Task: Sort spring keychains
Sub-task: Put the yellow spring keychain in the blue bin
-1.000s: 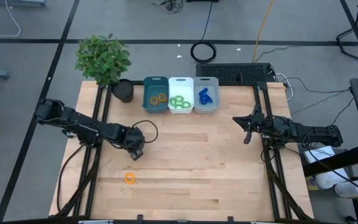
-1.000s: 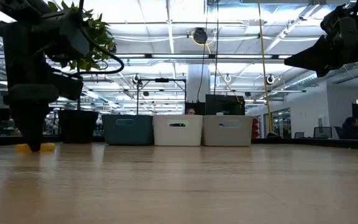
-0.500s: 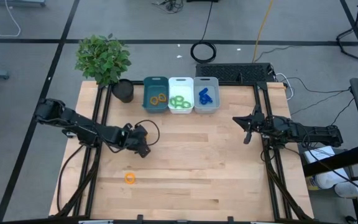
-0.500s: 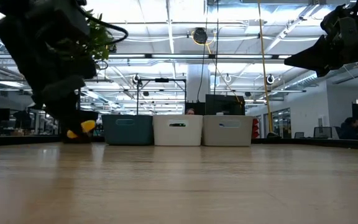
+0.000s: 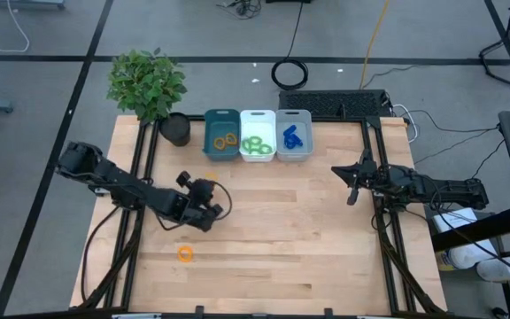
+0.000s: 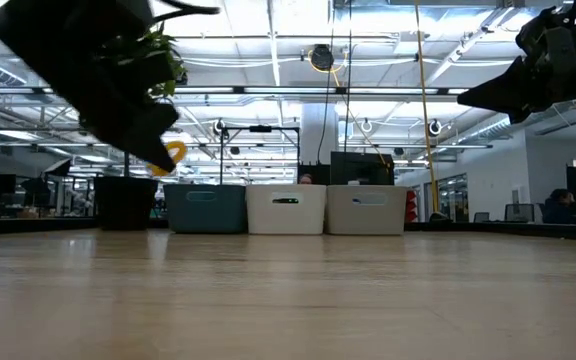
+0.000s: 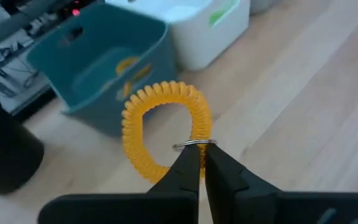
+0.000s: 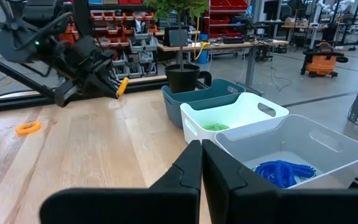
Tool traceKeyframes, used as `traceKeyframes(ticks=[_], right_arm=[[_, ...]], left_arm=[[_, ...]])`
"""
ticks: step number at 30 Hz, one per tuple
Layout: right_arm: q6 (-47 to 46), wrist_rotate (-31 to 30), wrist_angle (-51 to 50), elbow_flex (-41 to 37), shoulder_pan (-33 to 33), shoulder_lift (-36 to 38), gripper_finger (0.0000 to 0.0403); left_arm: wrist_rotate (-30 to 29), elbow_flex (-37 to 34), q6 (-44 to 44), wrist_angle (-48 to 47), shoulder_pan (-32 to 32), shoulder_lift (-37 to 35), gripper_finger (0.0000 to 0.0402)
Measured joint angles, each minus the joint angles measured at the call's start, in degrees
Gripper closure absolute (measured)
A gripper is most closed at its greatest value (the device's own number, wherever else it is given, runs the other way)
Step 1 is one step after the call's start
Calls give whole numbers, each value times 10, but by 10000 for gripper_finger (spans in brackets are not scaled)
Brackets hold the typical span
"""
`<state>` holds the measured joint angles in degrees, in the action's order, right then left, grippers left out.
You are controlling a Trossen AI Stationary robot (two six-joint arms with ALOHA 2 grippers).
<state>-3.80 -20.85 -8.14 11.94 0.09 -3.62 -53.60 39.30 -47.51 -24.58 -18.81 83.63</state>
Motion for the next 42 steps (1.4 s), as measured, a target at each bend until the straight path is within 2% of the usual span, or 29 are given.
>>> traceKeyframes(ticks=[4,7,12,15,21,25,34,42], right_arm=[[0,0,0,0,0,0,403],[0,0,1,0,0,0,403],[0,0,0,0,0,0,403],[0,0,1,0,0,0,403],[0,0,0,0,0,0,403],[0,0,0,0,0,0,403],[0,0,0,0,0,0,403],[0,0,0,0,0,0,403]], left_arm=[[-10,68,35,-30,33,28,395],[10,123,88,-68,70,43,396],[76,216,179,-114,139,64,396],[121,274,217,-177,180,87,396],[231,363,343,-238,260,126,396],[286,400,404,-266,309,150,396],[303,431,477,-297,404,207,396],[360,440,522,-292,458,277,396]])
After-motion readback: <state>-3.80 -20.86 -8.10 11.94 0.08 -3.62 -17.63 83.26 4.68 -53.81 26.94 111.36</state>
